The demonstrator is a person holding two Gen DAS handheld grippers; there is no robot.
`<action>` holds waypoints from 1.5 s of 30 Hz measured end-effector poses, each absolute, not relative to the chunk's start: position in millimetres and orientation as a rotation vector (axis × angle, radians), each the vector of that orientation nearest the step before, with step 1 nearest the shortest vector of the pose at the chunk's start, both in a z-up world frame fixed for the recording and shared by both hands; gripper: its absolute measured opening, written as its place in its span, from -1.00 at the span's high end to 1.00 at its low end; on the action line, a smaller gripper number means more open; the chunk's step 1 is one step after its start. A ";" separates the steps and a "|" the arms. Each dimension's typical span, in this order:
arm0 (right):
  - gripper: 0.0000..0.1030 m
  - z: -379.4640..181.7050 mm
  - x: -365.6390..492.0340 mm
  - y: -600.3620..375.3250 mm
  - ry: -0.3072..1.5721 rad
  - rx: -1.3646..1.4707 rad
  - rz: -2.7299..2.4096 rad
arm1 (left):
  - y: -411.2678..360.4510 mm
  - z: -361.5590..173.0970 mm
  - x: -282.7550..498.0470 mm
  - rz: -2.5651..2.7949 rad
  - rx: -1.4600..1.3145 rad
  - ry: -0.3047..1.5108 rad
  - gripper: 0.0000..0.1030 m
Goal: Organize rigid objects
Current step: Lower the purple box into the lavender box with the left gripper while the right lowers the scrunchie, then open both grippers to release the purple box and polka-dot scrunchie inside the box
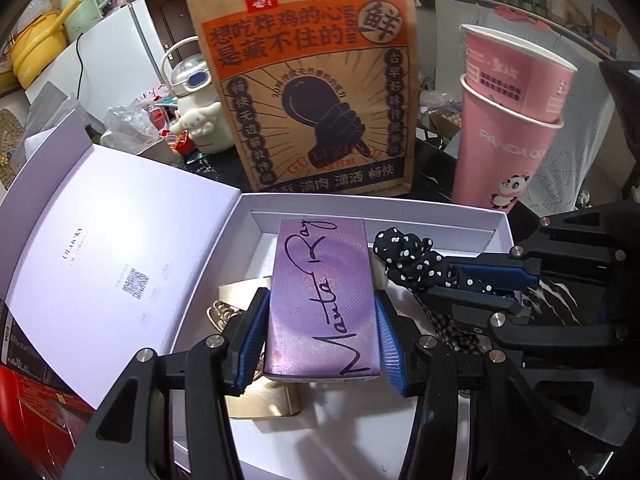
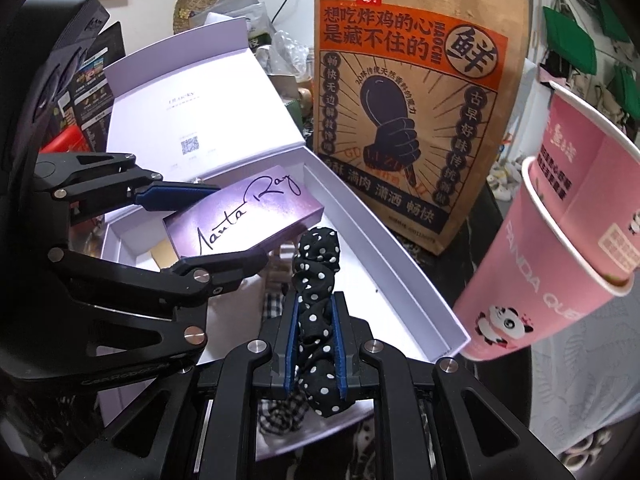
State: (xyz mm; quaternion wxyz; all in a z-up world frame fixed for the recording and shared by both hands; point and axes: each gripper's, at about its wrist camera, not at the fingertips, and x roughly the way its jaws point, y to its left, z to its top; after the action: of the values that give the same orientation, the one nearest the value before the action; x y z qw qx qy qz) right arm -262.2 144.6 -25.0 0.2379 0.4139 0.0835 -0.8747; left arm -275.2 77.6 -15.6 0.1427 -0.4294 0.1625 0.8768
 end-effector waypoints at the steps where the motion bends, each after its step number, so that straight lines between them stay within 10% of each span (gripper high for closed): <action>1: 0.69 -25.9 -262.0 145.7 0.226 1.141 -2.393 | 78.6 -16.0 -275.0 2.525 -1.244 0.472 0.03; 16: 0.65 -30.4 -252.5 154.8 0.222 1.174 -2.372 | 83.0 -20.1 -271.6 2.489 -1.290 0.472 0.03; 33: 0.16 -13.5 -244.5 169.2 0.179 1.140 -2.443 | 81.8 -20.3 -276.2 2.497 -1.298 0.420 0.02; 45: 0.16 -8.5 -236.7 176.9 0.183 1.128 -2.468 | 81.0 -11.5 -266.0 2.539 -1.273 0.388 -0.49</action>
State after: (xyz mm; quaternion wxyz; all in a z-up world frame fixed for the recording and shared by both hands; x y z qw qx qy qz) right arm -236.7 176.9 -8.5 0.2093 0.4054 0.0657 -0.8874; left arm -266.0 81.0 -11.5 0.1370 -0.4397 0.1340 0.8775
